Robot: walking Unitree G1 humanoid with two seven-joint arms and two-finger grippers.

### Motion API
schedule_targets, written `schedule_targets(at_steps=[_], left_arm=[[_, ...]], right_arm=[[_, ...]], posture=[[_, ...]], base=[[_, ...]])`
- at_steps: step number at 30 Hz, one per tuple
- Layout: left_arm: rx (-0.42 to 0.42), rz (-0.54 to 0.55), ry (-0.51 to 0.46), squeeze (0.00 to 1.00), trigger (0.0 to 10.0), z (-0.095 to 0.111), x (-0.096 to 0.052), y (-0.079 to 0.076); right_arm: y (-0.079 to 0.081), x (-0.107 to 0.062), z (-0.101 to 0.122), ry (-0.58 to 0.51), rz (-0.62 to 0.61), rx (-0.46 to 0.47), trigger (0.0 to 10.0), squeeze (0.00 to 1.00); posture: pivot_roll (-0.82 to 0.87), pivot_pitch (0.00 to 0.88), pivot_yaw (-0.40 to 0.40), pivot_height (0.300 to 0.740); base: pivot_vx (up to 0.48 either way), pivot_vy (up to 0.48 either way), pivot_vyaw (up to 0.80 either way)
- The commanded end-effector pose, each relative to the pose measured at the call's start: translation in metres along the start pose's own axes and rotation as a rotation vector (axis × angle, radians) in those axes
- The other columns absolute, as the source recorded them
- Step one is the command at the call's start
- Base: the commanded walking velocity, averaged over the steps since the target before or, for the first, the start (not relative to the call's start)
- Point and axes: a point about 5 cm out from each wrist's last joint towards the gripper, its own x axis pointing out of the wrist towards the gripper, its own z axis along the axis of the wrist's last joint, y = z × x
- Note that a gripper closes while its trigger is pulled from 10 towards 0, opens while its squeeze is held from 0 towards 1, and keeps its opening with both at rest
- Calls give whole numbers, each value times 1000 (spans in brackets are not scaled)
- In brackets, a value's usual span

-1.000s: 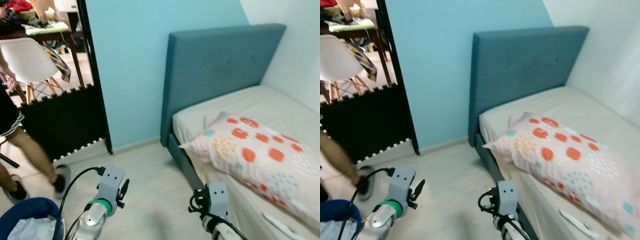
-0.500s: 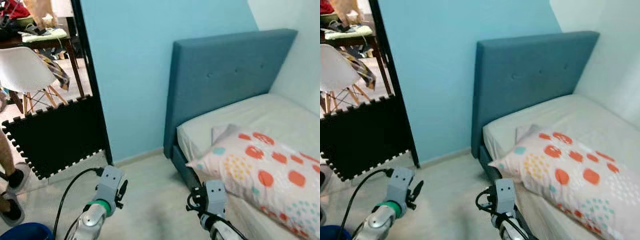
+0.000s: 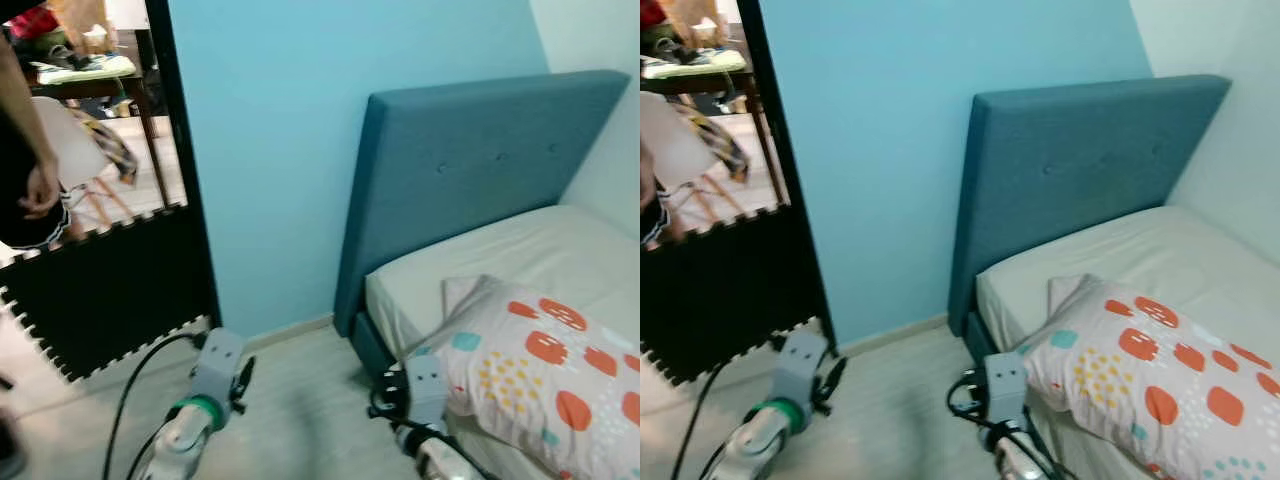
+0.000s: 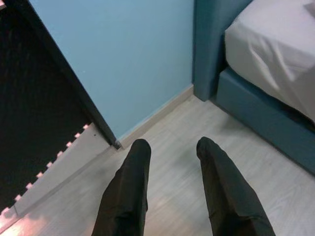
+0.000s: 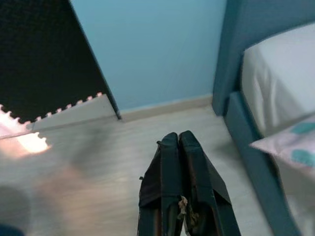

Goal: Clean up the room

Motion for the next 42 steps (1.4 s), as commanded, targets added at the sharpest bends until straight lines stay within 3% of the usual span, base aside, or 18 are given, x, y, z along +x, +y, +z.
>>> schedule_targets(at_steps=[1, 30, 42], left_arm=[[-3, -23, 2, 0, 10000, 0, 1, -7], [3, -47, -7, 0, 10000, 3, 4, -12], [-30, -142, -30, 0, 10000, 10, 5, -23]], right_arm=[[-8, -4, -5, 23, -25, -3, 10000, 0], [-7, 0, 2, -3, -14, -24, 10000, 0], [-9, 0, 2, -2, -25, -30, 10000, 0]], posture=[[-142, 0, 33, 740], [-144, 0, 37, 740], [-147, 0, 40, 740]], base=[[379, 0, -606], [379, 0, -747], [87, 0, -217]])
